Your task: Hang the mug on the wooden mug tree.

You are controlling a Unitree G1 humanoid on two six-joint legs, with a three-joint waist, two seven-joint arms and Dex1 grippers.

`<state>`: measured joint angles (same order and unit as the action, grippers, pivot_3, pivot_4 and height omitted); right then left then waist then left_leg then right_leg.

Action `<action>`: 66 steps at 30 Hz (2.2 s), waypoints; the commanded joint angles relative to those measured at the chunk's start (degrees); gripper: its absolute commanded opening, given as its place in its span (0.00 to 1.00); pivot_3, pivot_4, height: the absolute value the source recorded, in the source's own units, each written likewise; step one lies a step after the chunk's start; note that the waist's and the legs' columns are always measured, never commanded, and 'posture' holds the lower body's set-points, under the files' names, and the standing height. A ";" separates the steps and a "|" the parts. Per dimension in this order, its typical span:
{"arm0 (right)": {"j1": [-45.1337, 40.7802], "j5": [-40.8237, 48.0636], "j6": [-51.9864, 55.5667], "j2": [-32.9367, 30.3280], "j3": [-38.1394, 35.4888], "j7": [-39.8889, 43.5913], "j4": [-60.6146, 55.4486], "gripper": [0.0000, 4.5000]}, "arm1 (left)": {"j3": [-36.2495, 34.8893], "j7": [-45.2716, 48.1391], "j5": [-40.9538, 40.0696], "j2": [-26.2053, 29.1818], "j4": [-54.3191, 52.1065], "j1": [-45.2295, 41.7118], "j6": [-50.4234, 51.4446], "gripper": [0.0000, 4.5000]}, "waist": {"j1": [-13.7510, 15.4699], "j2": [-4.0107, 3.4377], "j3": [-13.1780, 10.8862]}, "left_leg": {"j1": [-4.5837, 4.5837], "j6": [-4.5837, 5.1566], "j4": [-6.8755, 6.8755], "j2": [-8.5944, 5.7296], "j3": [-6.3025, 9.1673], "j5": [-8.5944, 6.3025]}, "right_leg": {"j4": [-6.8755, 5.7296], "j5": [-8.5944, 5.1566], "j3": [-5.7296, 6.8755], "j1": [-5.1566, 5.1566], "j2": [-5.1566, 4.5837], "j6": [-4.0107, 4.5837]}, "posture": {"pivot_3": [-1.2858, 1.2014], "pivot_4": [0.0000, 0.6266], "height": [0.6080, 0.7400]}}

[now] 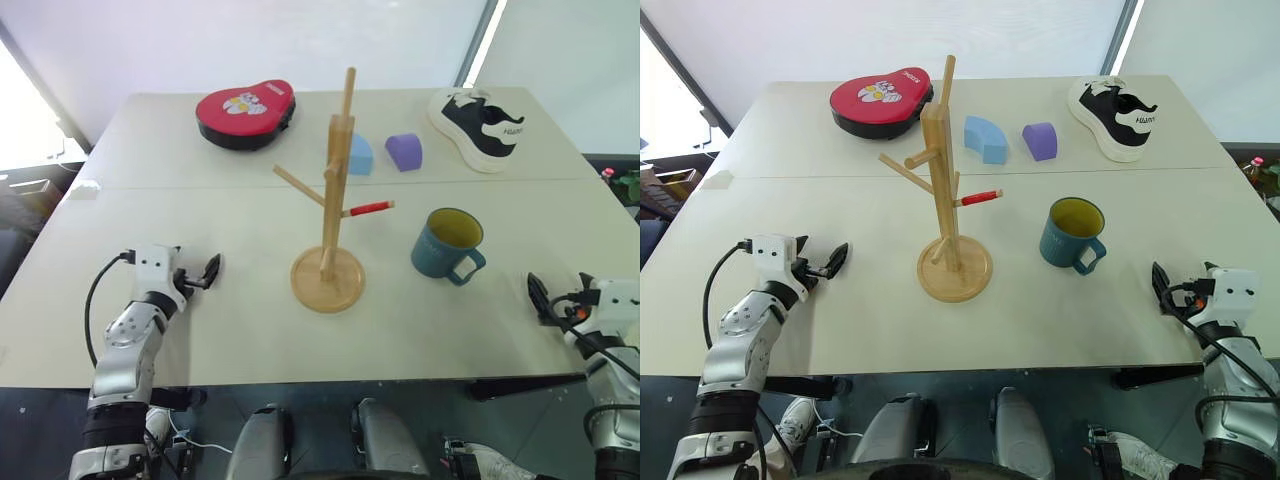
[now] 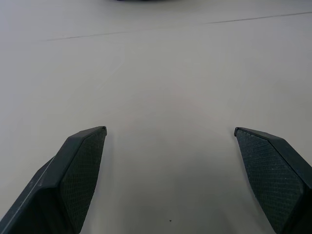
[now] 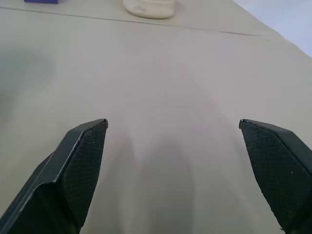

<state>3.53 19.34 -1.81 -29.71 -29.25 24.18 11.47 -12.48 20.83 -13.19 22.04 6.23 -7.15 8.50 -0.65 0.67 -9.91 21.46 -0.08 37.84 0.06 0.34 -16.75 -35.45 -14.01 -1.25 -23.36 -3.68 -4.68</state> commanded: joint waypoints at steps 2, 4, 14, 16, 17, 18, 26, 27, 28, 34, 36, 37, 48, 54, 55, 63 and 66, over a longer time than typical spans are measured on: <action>-0.65 -0.08 -0.64 0.61 0.38 -0.57 -1.75 0.99 | -1.05 -0.65 -0.09 0.26 -0.19 -0.42 0.14 1.00 | 0.02 0.00 0.00 | 0.01 0.00 0.00 0.00 0.00 0.00 | 0.00 0.00 0.00 0.00 0.00 0.00 | 0.52 0.24 0.96; -0.70 -0.30 -0.35 0.92 0.95 -0.95 -2.52 0.99 | -1.15 -0.83 -0.22 0.20 -0.70 -0.20 0.52 1.00 | 0.00 0.00 0.00 | 0.00 0.00 0.00 0.00 0.00 0.00 | 0.00 0.00 -0.01 0.00 0.00 0.00 | 0.52 0.24 0.96; 7.15 3.26 3.24 2.26 -0.21 0.10 -13.76 0.99 | 1.92 7.64 -2.19 2.12 -5.00 2.58 0.54 1.00 | 0.11 -0.04 0.02 | 0.04 0.00 -0.09 0.02 0.00 0.00 | 0.06 -0.01 -0.01 -0.03 -0.06 0.01 | 0.52 0.24 0.96; 8.92 4.56 3.78 2.20 -0.11 1.34 -16.08 0.99 | 3.43 11.12 -2.62 2.67 -6.46 3.95 -0.19 1.00 | 0.07 -0.04 0.02 | 0.03 0.00 -0.18 0.01 0.00 0.00 | 0.13 -0.01 -0.02 -0.03 -0.09 0.03 | 0.52 0.24 0.96; 10.05 5.35 4.13 2.15 0.09 2.36 -17.67 0.99 | 4.64 13.56 -3.00 3.04 -7.60 4.88 -0.61 1.00 | 0.05 -0.05 0.03 | 0.03 -0.01 -0.18 0.02 0.00 0.00 | 0.14 -0.02 -0.03 -0.03 -0.10 0.03 | 0.52 0.24 0.96; 11.25 6.23 4.67 2.12 0.45 3.48 -19.41 0.99 | 5.98 16.36 -3.64 3.42 -9.02 5.82 -1.17 1.00 | 0.03 -0.06 0.04 | 0.04 -0.01 -0.19 0.01 -0.01 0.00 | 0.15 -0.02 -0.05 -0.05 -0.13 0.04 | 0.52 0.24 0.96; 17.95 6.55 6.99 4.92 6.75 6.55 -29.40 0.99 | 13.64 32.02 -7.60 5.53 -17.39 9.07 -5.05 1.00 | 0.03 -0.08 0.04 | 0.03 -0.02 -0.63 0.11 -0.03 0.00 | 0.30 -0.07 -0.02 -0.20 -0.17 0.12 | 0.52 0.24 0.96; 17.99 5.39 6.55 5.32 7.99 6.23 -29.74 0.99 | 14.52 34.04 -9.13 5.57 -18.70 9.48 -4.84 1.00 | 0.01 -0.11 0.05 | 0.03 -0.02 -0.65 0.11 -0.03 0.00 | 0.30 -0.08 -0.02 -0.20 -0.17 0.14 | 0.52 0.24 0.96; 17.82 4.21 6.08 5.74 9.14 5.75 -29.93 0.99 | 15.39 35.68 -10.26 5.82 -19.81 9.75 -4.31 1.00 | -0.04 -0.11 0.05 | 0.04 -0.02 -0.65 0.11 -0.04 0.00 | 0.30 -0.08 -0.01 -0.22 -0.17 0.15 | 0.52 0.24 0.96; 13.69 -0.86 3.36 9.68 11.39 0.10 -27.61 0.99 | 19.26 39.60 -10.71 7.50 -23.15 9.10 -2.57 1.00 | 0.01 -0.15 0.05 | 0.07 -0.02 -0.65 0.10 -0.06 0.00 | 0.33 -0.09 -0.02 -0.24 -0.17 0.15 | 0.52 0.24 0.96; 12.39 -1.77 2.74 10.49 11.09 -1.61 -26.40 0.99 | 19.75 39.68 -10.24 7.42 -23.21 8.63 -3.10 1.00 | 0.03 -0.15 0.05 | 0.07 -0.02 -0.65 0.10 -0.06 0.00 | 0.33 -0.09 -0.01 -0.24 -0.17 0.15 | 0.52 0.24 0.96; 11.71 -2.21 2.44 10.80 10.84 -2.57 -25.76 0.99 | 19.95 39.87 -10.21 7.39 -23.14 8.31 -3.29 1.00 | 0.10 -0.15 0.05 | 0.07 -0.02 -0.65 0.09 -0.06 0.00 | 0.33 -0.09 -0.01 -0.24 -0.17 0.15 | 0.52 0.24 0.96; 7.50 -5.76 -0.86 12.92 9.90 -9.13 -19.99 0.99 | 21.94 40.19 -9.24 6.84 -22.42 7.03 -4.92 1.00 | 0.02 -0.15 0.05 | 0.03 0.00 -0.62 0.04 -0.06 0.01 | 0.31 -0.08 0.03 -0.18 -0.06 0.14 | 0.52 0.24 0.96; 3.22 -5.81 -1.40 13.37 10.35 -10.28 -15.63 0.99 | 21.33 38.62 -8.99 7.46 -23.87 9.13 -5.46 1.00 | -0.11 -0.15 0.05 | -0.04 0.01 -0.55 0.05 -0.07 0.02 | 0.24 -0.08 0.01 -0.13 0.04 0.13 | 0.52 0.24 0.96; 2.81 -5.85 -1.48 13.31 10.40 -10.25 -15.13 0.99 | 21.31 38.38 -8.97 7.53 -24.14 9.38 -5.49 1.00 | -0.09 -0.15 0.05 | -0.04 0.01 -0.55 0.05 -0.07 0.02 | 0.24 -0.08 0.01 -0.13 0.06 0.12 | 0.52 0.24 0.96; -0.71 -2.94 -0.50 13.03 10.84 -6.94 -11.71 0.59 | 20.25 35.98 -9.11 7.90 -26.42 11.45 -5.23 1.00 | -0.07 -0.15 0.05 | -0.05 0.02 -0.49 0.04 -0.06 0.02 | 0.21 -0.07 0.02 -0.08 0.10 0.10 | 0.52 0.24 0.96; -0.51 -2.12 -0.52 13.31 11.06 -5.61 -11.89 0.23 | 19.73 35.32 -8.90 8.09 -26.40 11.71 -5.44 1.00 | -0.05 -0.15 0.05 | -0.06 0.02 -0.49 0.05 -0.06 0.02 | 0.19 -0.07 0.02 -0.08 0.12 0.10 | 0.52 0.24 0.96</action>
<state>3.18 16.12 -1.75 -16.46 -17.98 17.84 0.37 8.42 56.64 -21.92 29.79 -18.23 4.40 4.12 -0.70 0.52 -9.86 21.40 -0.06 37.35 0.11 0.28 -16.73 -35.26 -14.07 -1.21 -23.43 -3.56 -4.58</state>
